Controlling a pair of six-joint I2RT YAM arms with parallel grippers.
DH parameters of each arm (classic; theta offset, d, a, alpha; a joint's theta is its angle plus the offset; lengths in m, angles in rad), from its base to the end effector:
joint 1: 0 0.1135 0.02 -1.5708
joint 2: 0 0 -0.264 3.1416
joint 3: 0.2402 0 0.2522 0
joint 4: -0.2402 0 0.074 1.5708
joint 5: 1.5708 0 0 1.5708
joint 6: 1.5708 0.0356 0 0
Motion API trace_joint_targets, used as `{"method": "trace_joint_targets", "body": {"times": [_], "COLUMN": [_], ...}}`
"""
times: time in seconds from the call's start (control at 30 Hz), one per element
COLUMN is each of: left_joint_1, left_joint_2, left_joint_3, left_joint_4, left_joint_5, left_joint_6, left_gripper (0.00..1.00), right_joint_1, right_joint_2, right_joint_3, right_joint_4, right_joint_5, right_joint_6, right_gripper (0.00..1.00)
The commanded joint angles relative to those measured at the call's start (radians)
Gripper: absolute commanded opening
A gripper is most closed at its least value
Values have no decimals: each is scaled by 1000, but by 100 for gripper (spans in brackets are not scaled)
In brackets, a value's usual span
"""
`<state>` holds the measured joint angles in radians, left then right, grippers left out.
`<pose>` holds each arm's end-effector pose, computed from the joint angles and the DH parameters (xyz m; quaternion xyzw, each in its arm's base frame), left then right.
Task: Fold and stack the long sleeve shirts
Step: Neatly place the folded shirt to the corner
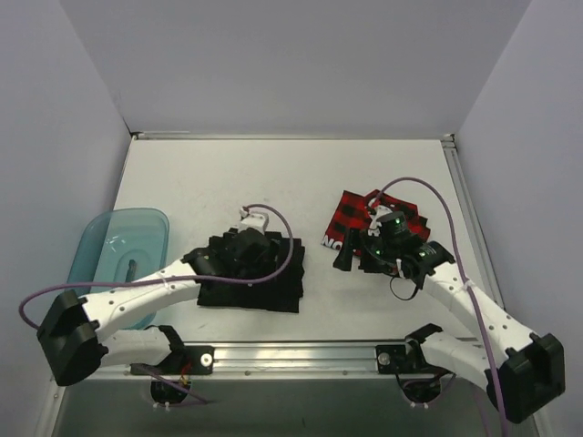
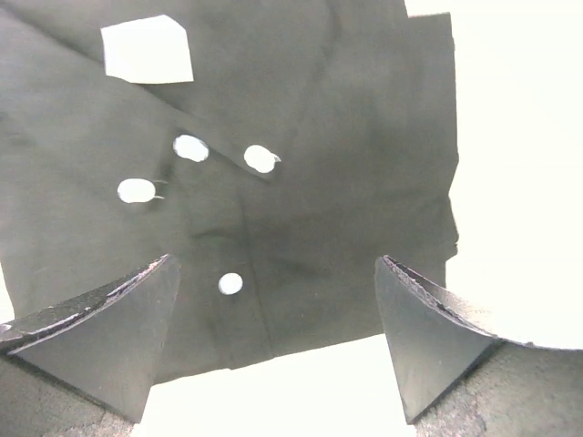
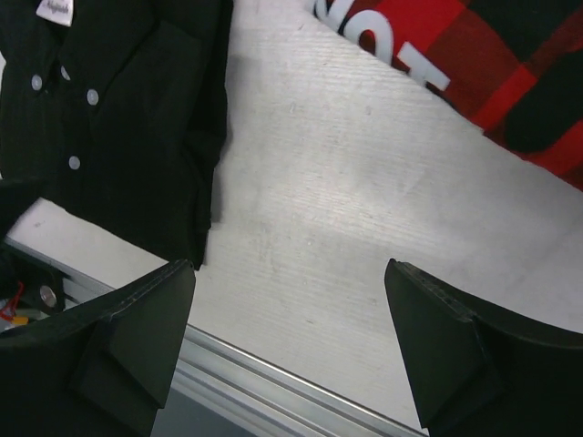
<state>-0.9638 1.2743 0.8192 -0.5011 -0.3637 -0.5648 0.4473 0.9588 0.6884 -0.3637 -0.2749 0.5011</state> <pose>0.1536 -0.1990 0.2246 0.1322 0.9297 -0.0814 0.3340 0.1830 0.0985 0.2578 -0.0380 0.8852 0.3130 0.3420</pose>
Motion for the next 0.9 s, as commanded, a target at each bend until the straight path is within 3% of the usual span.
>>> {"method": "trace_joint_targets", "body": {"times": [0.0,0.13,0.17,0.4,0.87], "left_joint_1": [59,140,202,401,485], "left_joint_2": [-143,-272,-295,-455,-446], "left_joint_3": [-15,-107,-132,-245,-262], "left_joint_4": [-77,-175,-183,-244,-267], "left_joint_5": [-21,44,70,178,160], "left_joint_6": [-150,-296,-316,-282,-302], "left_gripper": [97,97,97,97,97], "right_joint_1": [54,136,145,182,179], "right_joint_2": [87,283,316,609,857], "right_joint_3": [57,124,131,244,398], "right_joint_4": [107,183,212,335,339], "right_joint_5": [-66,-69,-89,-136,-84], "right_joint_6": [-81,-148,-156,-248,-368], "right_gripper": [88,91,91,97,96]}}
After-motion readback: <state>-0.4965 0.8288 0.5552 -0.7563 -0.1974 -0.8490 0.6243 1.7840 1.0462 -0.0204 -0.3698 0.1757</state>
